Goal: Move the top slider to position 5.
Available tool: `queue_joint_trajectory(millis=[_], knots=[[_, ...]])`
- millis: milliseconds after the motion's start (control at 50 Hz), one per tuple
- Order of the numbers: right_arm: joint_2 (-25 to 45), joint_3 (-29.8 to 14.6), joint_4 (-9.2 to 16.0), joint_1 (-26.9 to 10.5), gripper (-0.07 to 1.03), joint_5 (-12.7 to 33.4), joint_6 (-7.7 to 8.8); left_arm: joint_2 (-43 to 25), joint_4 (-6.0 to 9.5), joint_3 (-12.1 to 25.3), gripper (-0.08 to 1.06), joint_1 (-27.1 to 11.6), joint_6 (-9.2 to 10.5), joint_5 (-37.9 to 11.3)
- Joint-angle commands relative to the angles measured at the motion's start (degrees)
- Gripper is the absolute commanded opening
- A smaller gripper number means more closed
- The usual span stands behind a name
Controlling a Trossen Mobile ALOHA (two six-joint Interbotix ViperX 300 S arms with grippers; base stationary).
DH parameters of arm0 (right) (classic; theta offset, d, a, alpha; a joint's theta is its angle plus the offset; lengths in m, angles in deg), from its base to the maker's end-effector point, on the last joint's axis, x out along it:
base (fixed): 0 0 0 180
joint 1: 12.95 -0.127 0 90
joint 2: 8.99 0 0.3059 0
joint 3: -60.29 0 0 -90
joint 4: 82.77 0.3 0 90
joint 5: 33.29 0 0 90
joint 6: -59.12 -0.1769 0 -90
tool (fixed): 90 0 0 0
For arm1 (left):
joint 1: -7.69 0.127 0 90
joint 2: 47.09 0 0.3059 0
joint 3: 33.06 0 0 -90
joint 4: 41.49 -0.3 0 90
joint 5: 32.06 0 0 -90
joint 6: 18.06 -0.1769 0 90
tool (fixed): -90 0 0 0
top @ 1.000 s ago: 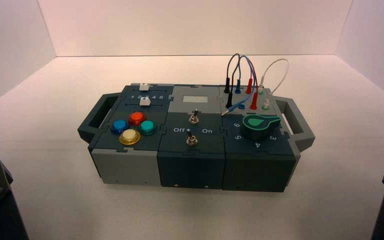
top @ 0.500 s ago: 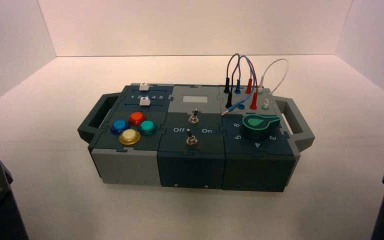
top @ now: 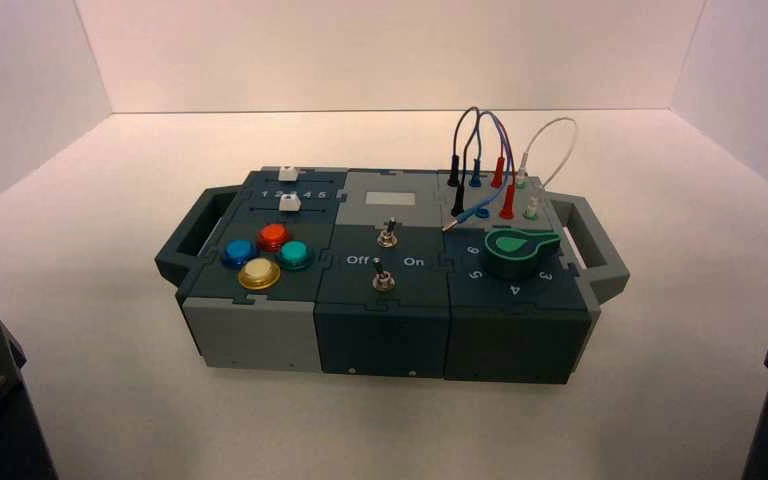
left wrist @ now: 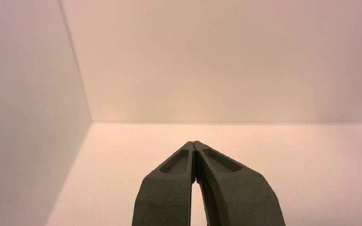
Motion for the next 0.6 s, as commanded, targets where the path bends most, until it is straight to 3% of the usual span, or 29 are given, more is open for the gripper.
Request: queue_joint_trajectory(millis=[20, 360, 600], knots=[[2.72, -3.52, 0.26, -3.52, -0.02, 3.25, -0.26, -1.85, 0.18, 3.25, -0.03, -2.55, 0.0, -3.87], [15.21, -10.11, 2.2, -15.73, -0.02, 14.5, -0.35, -8.96, 0.26, 7.91, -0.03, -6.42, -0.09, -16.44], [23.55, -14.68, 2.2, -19.86, -0.02, 16.26, 0.0, -15.64, 1.41, 10.2, -0.03, -8.88, 0.0, -20.83]])
